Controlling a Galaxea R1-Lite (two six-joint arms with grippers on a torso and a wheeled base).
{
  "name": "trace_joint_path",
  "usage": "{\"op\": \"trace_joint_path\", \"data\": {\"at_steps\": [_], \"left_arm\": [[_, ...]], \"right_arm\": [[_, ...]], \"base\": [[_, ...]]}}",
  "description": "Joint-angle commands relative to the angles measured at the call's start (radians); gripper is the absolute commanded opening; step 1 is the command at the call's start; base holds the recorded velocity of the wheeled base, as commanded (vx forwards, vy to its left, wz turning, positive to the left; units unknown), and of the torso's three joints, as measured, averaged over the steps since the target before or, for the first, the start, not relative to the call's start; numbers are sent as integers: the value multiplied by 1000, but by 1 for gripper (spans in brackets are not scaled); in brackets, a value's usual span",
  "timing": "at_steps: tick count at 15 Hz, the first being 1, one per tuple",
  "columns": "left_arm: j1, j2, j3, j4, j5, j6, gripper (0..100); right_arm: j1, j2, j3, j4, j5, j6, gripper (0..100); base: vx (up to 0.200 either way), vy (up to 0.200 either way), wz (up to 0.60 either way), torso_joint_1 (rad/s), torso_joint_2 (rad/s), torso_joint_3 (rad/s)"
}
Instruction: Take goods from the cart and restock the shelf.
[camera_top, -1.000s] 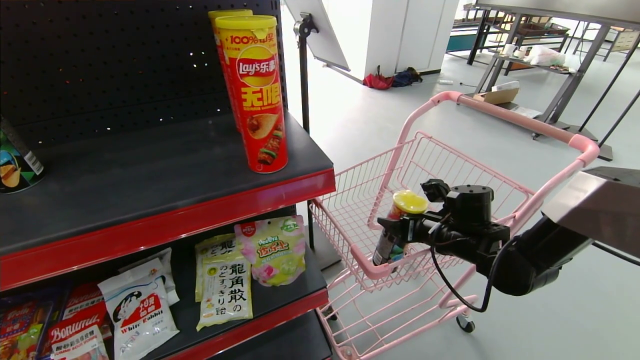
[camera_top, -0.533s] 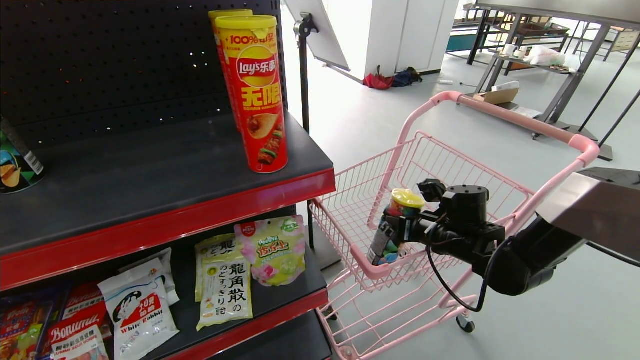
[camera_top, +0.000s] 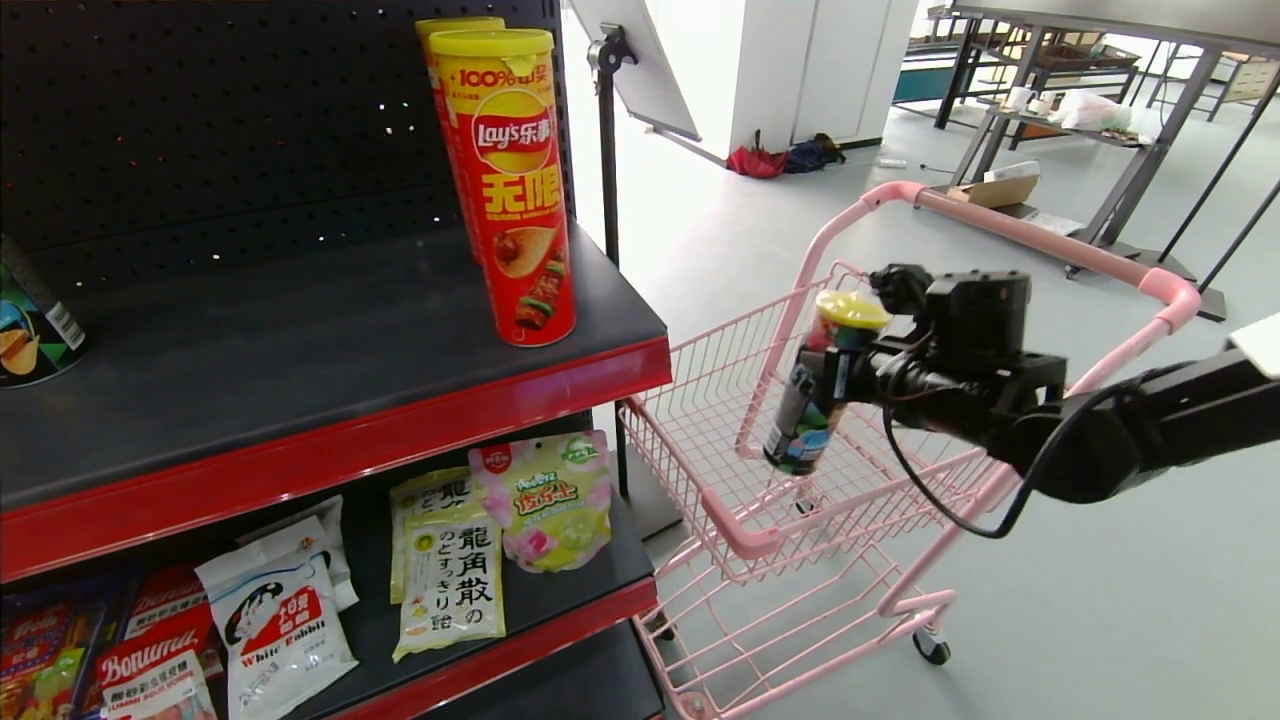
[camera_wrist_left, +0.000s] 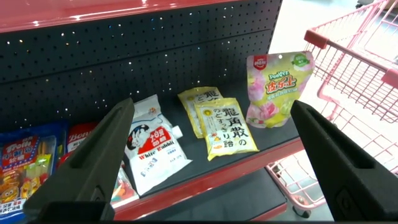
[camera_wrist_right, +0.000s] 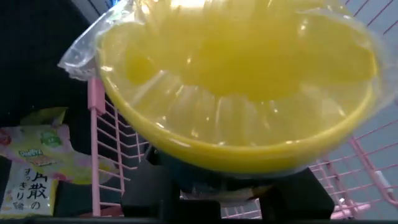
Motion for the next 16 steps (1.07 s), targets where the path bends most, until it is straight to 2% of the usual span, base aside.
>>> {"op": "trace_joint_path", "data": {"at_steps": [1,3,5,6,7,8,9,13,16], "left_arm": [[0,0,0,0,0,0,100],[0,0,0,0,0,0,100],[0,0,0,0,0,0,100],[0,0,0,0,0,0,100],[0,0,0,0,0,0,100],[0,0,0,0,-1,0,100],[0,0,0,0,-1,0,100],[0,0,0,0,-1,0,100],[0,0,0,0,-1,0,100]], "right_arm": [[20,-333,-96,247,-159,-59,0],[28,-560,0,413,-208,-180,0],[30,-707,114,419,-219,-185,0],[17,-880,252,444,-239,-227,0],[14,-892,266,445,-240,-231,0],[-67,-1032,411,456,-232,-249,0],[-119,-1078,473,454,-231,-257,0],[-257,-1179,540,462,-200,-274,0],[-271,-1205,531,528,-197,-277,0]], "base": [[0,0,0,0,0,0],[0,0,0,0,0,0],[0,0,0,0,0,0],[0,0,0,0,0,0],[0,0,0,0,0,0],[0,0,0,0,0,0],[0,0,0,0,0,0],[0,0,0,0,0,0],[0,0,0,82,-263,-172]]}}
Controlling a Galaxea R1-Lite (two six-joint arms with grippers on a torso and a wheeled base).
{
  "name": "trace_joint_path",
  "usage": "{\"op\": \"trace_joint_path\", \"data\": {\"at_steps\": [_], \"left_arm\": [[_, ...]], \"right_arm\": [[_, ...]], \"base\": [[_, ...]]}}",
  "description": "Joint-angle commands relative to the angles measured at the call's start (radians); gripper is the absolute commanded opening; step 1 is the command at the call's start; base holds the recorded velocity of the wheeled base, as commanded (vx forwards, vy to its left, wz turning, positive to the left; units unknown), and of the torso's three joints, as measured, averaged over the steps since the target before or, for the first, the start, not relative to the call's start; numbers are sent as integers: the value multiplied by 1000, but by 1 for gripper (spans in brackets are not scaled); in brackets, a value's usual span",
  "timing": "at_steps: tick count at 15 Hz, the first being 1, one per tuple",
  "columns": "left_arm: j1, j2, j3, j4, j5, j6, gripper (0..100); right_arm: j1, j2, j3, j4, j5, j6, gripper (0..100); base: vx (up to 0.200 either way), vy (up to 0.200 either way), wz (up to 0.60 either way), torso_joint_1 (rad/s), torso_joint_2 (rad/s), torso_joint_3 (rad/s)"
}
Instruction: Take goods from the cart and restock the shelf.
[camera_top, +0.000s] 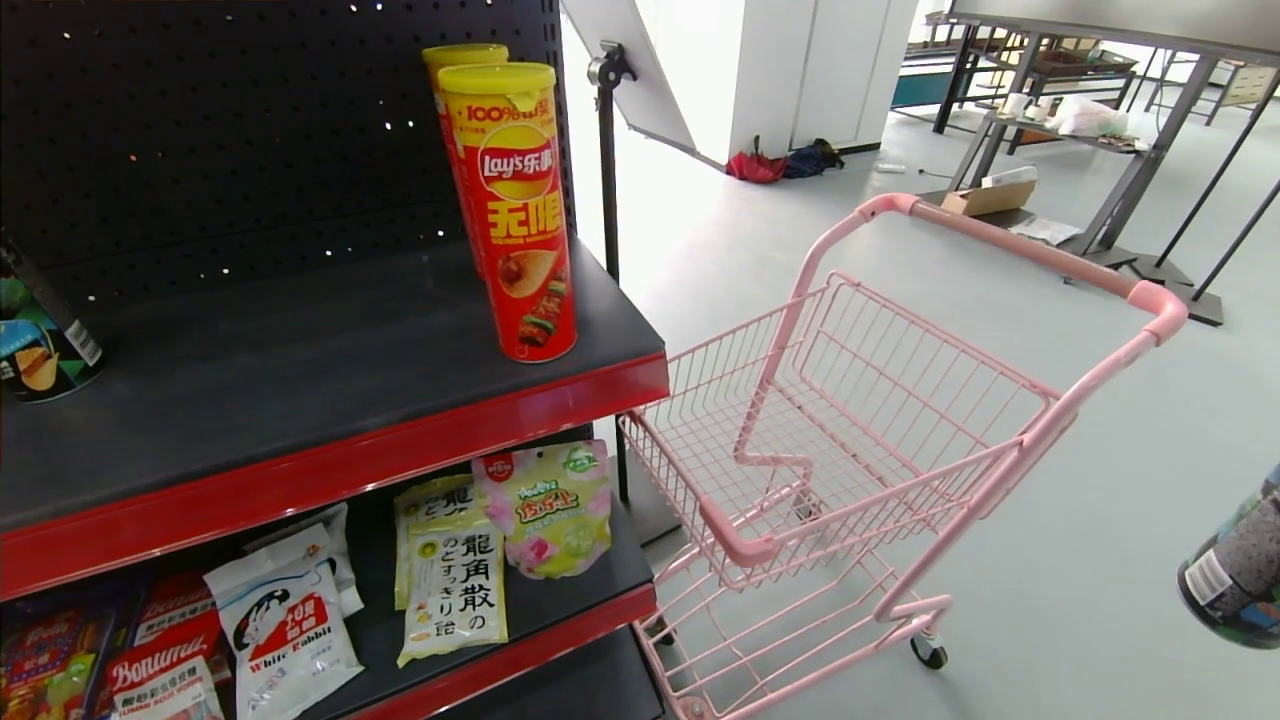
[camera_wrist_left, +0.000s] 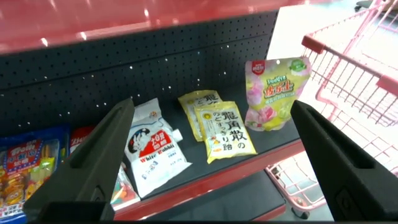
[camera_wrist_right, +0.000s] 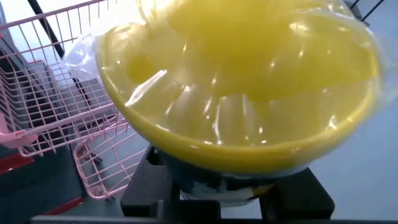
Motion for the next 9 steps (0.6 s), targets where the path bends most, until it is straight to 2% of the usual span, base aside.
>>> {"op": "trace_joint_path", "data": {"at_steps": [1,9], "left_arm": [[0,0,0,0,0,0,100],[0,0,0,1,0,0,100]], "right_arm": [[-5,-40,-1,11,0,0,0],[-5,-33,8,11,0,-14,0]], "base": [[0,0,0,159,-471,-320],[0,0,0,208,-564,-357]]}}
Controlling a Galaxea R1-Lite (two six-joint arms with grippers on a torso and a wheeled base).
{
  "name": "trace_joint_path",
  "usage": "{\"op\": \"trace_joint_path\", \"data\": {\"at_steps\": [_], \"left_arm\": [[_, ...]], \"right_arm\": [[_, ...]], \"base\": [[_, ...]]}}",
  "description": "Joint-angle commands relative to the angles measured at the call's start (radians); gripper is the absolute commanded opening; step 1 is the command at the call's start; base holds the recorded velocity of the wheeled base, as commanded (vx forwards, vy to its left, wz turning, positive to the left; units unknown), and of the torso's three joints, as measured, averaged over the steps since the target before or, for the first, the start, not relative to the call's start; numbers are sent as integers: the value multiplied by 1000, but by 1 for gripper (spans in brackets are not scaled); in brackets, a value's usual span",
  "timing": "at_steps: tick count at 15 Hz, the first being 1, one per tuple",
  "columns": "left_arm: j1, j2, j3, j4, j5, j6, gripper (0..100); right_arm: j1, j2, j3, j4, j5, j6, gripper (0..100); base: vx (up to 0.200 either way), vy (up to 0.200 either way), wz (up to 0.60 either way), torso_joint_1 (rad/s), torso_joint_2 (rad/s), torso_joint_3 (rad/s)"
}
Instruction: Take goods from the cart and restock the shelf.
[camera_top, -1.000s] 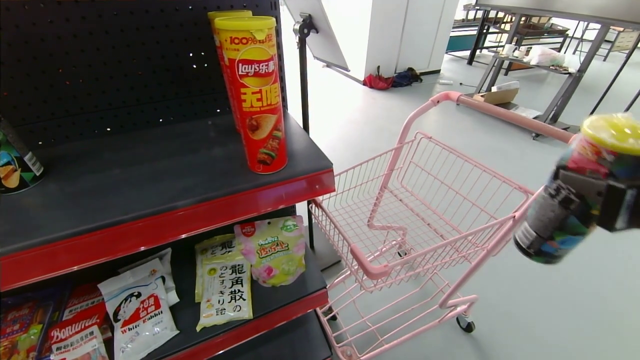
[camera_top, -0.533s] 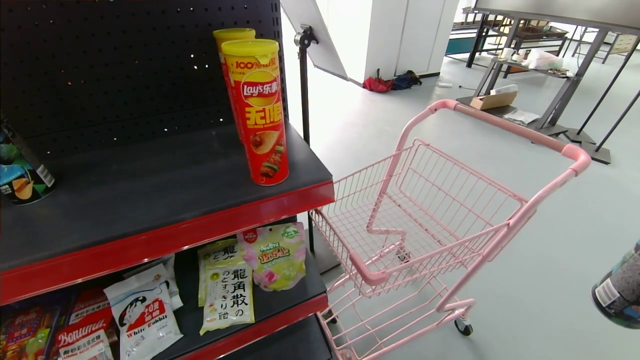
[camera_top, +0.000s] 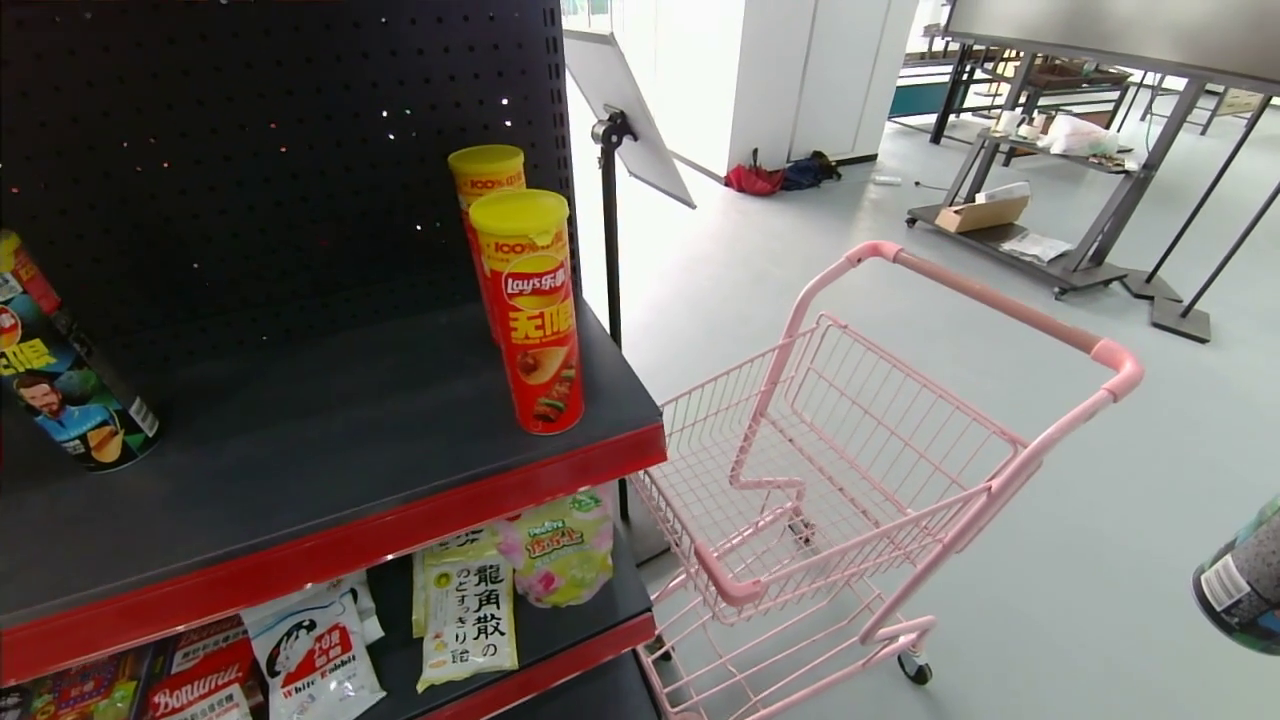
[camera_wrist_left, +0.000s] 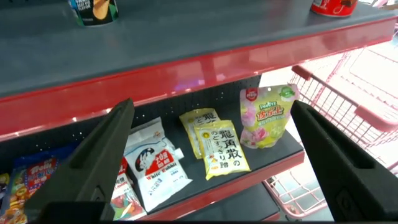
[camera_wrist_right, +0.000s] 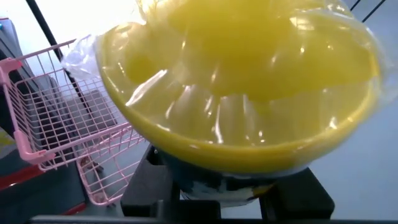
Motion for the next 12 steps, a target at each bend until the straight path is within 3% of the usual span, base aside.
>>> {"op": "trace_joint_path", "data": {"at_steps": [1,12], "left_arm": [[0,0,0,0,1,0,100],[0,0,0,-1,1,1,100]], "right_arm": [[0,6,5,-1,0,-1,0],[-14,-3,70,-8,-8,-21,0]], "base": [[0,0,0,188,-447,-266],[0,0,0,150,-353,-205]]}}
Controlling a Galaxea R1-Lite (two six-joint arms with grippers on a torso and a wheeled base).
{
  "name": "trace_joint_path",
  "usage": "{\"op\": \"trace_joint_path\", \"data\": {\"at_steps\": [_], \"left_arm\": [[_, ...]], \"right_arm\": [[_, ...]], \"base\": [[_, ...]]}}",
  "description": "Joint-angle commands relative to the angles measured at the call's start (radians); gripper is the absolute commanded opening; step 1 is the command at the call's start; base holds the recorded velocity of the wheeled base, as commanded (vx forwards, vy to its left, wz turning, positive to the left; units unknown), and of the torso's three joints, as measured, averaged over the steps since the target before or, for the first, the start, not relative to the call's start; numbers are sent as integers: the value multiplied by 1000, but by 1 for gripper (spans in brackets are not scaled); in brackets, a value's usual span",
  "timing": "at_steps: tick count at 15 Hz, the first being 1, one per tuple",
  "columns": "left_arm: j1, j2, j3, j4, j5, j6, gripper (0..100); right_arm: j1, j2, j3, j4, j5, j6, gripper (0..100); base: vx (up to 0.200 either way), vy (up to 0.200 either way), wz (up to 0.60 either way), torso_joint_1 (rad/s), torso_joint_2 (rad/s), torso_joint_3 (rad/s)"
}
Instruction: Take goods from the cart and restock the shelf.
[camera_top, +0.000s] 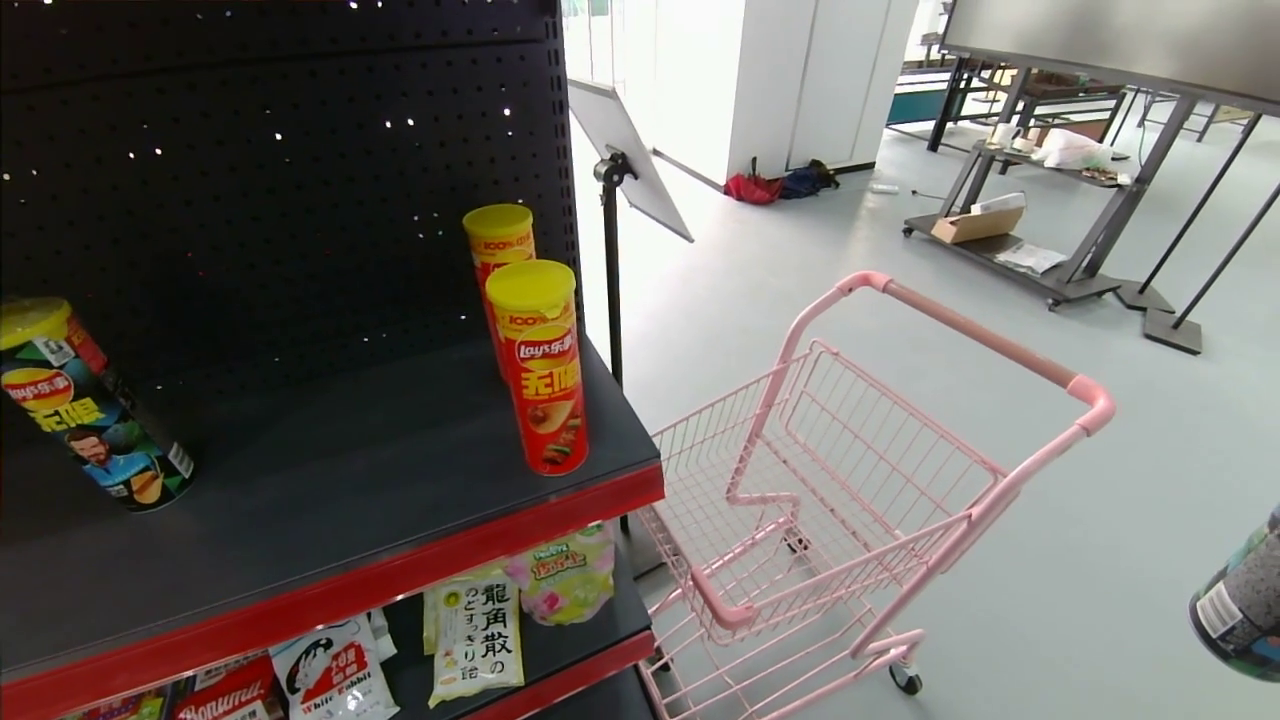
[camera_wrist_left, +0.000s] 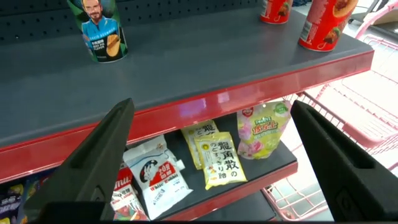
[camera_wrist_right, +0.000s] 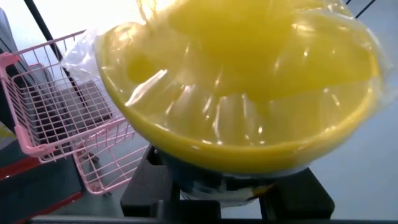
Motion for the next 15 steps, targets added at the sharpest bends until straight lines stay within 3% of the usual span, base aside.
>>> {"op": "trace_joint_path", "data": {"at_steps": [1,9,12,15], "left_arm": [[0,0,0,1,0,0,100],[0,0,0,-1,0,0,100],[0,0,0,-1,0,0,100],[0,0,0,-1,0,0,100]], "right_arm": [[-11,-23,42,-3,0,-9,0],[-8,-66,77,-2,1,-9,0],[-7,-144,120,3,9,-12,0],[13,-322,190,6,162,-7,0]], "base": [[0,0,600,32,-41,-36],[0,0,600,8,-6,-3],[0,0,0,0,0,0],[0,0,0,0,0,0]]}}
